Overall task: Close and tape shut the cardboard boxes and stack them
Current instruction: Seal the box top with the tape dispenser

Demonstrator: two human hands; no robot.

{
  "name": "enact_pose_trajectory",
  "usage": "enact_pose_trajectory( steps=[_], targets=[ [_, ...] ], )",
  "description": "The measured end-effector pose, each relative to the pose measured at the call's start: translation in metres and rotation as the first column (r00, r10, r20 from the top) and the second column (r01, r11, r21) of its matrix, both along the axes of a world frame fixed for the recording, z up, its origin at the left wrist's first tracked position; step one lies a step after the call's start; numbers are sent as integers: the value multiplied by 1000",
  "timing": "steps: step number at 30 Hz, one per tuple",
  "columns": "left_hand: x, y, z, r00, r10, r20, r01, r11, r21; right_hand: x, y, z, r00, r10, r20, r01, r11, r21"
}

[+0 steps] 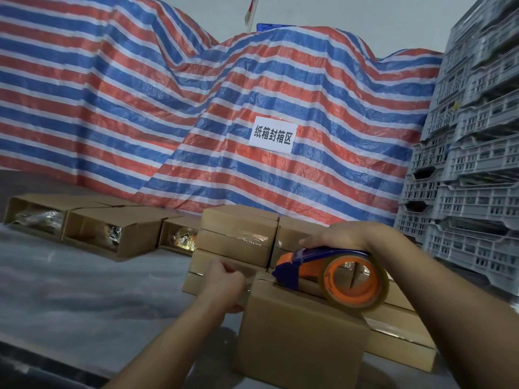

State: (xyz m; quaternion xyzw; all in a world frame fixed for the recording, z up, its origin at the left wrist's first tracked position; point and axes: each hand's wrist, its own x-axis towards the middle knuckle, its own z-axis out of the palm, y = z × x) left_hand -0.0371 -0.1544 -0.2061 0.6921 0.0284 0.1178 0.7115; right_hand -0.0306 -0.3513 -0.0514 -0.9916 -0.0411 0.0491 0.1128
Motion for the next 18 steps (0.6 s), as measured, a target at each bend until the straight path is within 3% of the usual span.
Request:
enact_pose_trajectory(
  steps=[7,12,16,18],
  targets=[
    [2,-2,-4,997,-50,-66,62,979,195,3,-2,-2,999,33,-3,-32,999,25],
    [2,0,-4,990,-106,-95,129,952,277,-5,5,-1,991,137,13,-134,981,-140],
    [2,2,-2,979,-153,-138,188,938,293,-9,7,0,989,146,8,-143,976,-163],
    [2,5,-6,967,-185,-173,241,884,400,-10,8,2,989,145,13,-140,975,-173]
  ],
)
